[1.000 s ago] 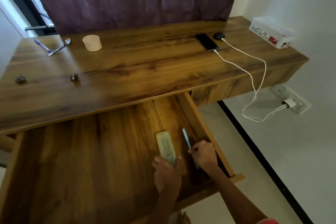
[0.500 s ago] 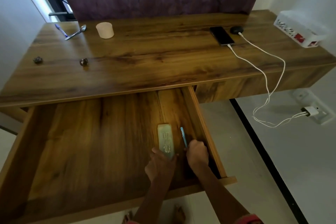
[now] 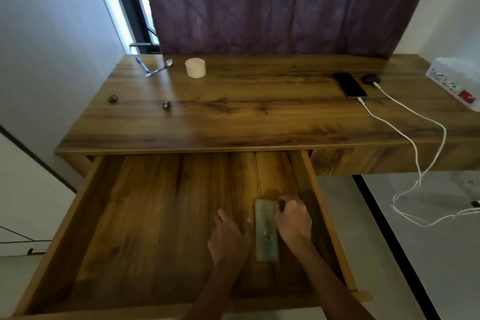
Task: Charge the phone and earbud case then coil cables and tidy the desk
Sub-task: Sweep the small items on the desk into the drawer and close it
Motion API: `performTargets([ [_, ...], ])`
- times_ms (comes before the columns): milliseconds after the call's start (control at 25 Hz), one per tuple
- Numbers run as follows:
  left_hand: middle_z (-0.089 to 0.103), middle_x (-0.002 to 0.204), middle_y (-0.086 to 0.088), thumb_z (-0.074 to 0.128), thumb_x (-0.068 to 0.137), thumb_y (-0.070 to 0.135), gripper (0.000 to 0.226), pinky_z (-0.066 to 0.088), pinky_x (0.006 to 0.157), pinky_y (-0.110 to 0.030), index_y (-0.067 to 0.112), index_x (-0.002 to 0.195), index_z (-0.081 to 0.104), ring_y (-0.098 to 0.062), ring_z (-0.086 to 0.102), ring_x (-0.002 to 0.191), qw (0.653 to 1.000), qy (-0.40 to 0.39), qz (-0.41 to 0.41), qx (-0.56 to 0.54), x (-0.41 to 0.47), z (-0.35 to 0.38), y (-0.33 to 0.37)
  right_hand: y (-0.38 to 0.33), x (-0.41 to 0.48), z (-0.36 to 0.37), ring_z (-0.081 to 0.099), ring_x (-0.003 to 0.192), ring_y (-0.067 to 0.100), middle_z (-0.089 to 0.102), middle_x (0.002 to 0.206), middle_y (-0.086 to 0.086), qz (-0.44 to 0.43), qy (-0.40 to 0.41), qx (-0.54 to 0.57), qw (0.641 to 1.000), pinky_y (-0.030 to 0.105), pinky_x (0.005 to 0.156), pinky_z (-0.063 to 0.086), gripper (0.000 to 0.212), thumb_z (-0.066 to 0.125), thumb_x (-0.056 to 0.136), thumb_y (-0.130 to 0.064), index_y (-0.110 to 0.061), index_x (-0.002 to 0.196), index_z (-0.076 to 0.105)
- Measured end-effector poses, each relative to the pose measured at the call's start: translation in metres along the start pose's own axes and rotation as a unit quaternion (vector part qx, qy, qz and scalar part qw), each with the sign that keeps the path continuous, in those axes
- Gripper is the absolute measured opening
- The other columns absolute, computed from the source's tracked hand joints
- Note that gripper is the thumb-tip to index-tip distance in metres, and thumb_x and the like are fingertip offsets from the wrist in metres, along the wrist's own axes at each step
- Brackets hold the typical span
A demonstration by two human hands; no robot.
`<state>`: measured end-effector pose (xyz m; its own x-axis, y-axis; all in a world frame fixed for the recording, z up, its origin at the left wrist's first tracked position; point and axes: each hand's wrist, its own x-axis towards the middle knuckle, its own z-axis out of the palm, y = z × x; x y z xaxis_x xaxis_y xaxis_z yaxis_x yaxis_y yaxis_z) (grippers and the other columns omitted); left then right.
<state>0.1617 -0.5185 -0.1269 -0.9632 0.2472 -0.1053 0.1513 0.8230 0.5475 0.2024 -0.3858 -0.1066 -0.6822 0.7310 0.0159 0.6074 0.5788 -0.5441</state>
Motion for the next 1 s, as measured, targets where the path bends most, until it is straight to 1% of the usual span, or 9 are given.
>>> performTargets([
  [120,0.058,0.113,-0.007,0.049,0.087,0.049,0.055,0.050,0.073,-0.037,0.012,0.124,0.032,-0.024,0.061,0.094,0.997,0.058,-0.002,-0.042,0.047,-0.049,-0.014,-0.058,0.023,0.010,0.058,0.102,0.017,0.064,0.110,0.004,-0.055,0.019,0.020,0.998,0.024,0.078,0.044,0.024,0.049,0.093,-0.024,-0.014,0.109,0.064],
  [200,0.055,0.115,-0.006,0.052,0.087,0.042,0.045,0.046,0.070,-0.035,0.013,0.118,0.037,-0.025,0.058,0.101,0.993,0.110,0.005,-0.042,0.077,-0.084,-0.021,-0.096,0.039,0.018,0.057,0.105,0.019,0.063,0.111,0.004,-0.082,0.025,0.045,0.995,0.025,0.081,0.043,0.024,0.049,0.093,-0.024,-0.013,0.109,0.064],
  [400,0.057,0.111,-0.013,0.058,0.087,0.031,0.045,0.051,0.069,-0.030,0.005,0.120,0.042,-0.024,0.058,0.096,0.981,0.184,0.063,0.025,0.178,-0.175,-0.071,-0.217,0.091,0.060,0.051,0.111,0.023,0.059,0.116,0.007,-0.134,0.008,0.090,0.987,0.031,0.093,0.040,0.028,0.049,0.094,-0.026,-0.010,0.112,0.062],
  [480,0.059,0.106,-0.016,0.059,0.086,0.030,0.047,0.049,0.068,-0.031,0.002,0.121,0.042,-0.026,0.060,0.090,0.981,0.170,0.072,0.049,0.226,-0.206,-0.093,-0.263,0.116,0.083,0.047,0.118,0.025,0.056,0.123,0.009,-0.136,-0.008,0.088,0.987,0.030,0.097,0.036,0.031,0.049,0.093,-0.026,-0.010,0.118,0.058],
  [560,0.057,0.110,-0.017,0.056,0.086,0.029,0.049,0.049,0.070,-0.033,0.002,0.123,0.038,-0.028,0.058,0.094,0.984,0.149,0.064,0.068,0.276,-0.227,-0.112,-0.302,0.140,0.107,0.040,0.128,0.024,0.049,0.136,0.011,-0.132,-0.028,0.090,0.987,0.026,0.102,0.028,0.037,0.052,0.092,-0.025,-0.009,0.126,0.052],
  [680,0.044,0.132,-0.019,0.053,0.088,0.021,0.050,0.041,0.093,-0.040,0.003,0.130,0.034,-0.033,0.045,0.117,0.989,0.114,0.066,0.071,0.340,-0.242,-0.136,-0.332,0.166,0.137,0.023,0.141,0.023,0.024,0.153,0.010,-0.133,-0.061,0.083,0.986,0.026,0.110,0.021,0.050,0.054,0.092,-0.020,-0.010,0.138,0.039],
  [800,0.026,0.151,-0.012,0.052,0.088,0.008,0.058,0.031,0.105,-0.037,0.013,0.142,0.030,-0.031,0.030,0.133,0.991,0.074,0.097,0.059,0.391,-0.242,-0.157,-0.345,0.184,0.163,0.009,0.144,0.027,-0.006,0.158,0.008,-0.120,-0.094,0.076,0.985,0.031,0.113,0.017,0.057,0.050,0.094,-0.016,-0.017,0.145,0.026],
  [920,0.015,0.156,-0.009,0.047,0.091,0.006,0.059,0.023,0.111,-0.037,0.018,0.145,0.026,-0.030,0.015,0.142,0.994,0.039,0.097,0.045,0.429,-0.234,-0.174,-0.346,0.196,0.186,0.020,0.141,0.026,-0.001,0.158,0.008,-0.116,-0.096,0.024,0.988,0.031,0.111,0.025,0.056,0.044,0.095,-0.005,-0.017,0.146,0.025],
  [1000,0.012,0.157,-0.007,0.045,0.093,0.010,0.058,0.017,0.114,-0.038,0.018,0.146,0.024,-0.030,0.009,0.144,0.994,0.034,0.103,0.031,0.445,-0.228,-0.183,-0.345,0.197,0.198,0.028,0.139,0.023,0.002,0.158,0.006,-0.112,-0.078,-0.019,0.990,0.034,0.109,0.034,0.064,0.043,0.089,0.009,-0.014,0.146,0.025],
])
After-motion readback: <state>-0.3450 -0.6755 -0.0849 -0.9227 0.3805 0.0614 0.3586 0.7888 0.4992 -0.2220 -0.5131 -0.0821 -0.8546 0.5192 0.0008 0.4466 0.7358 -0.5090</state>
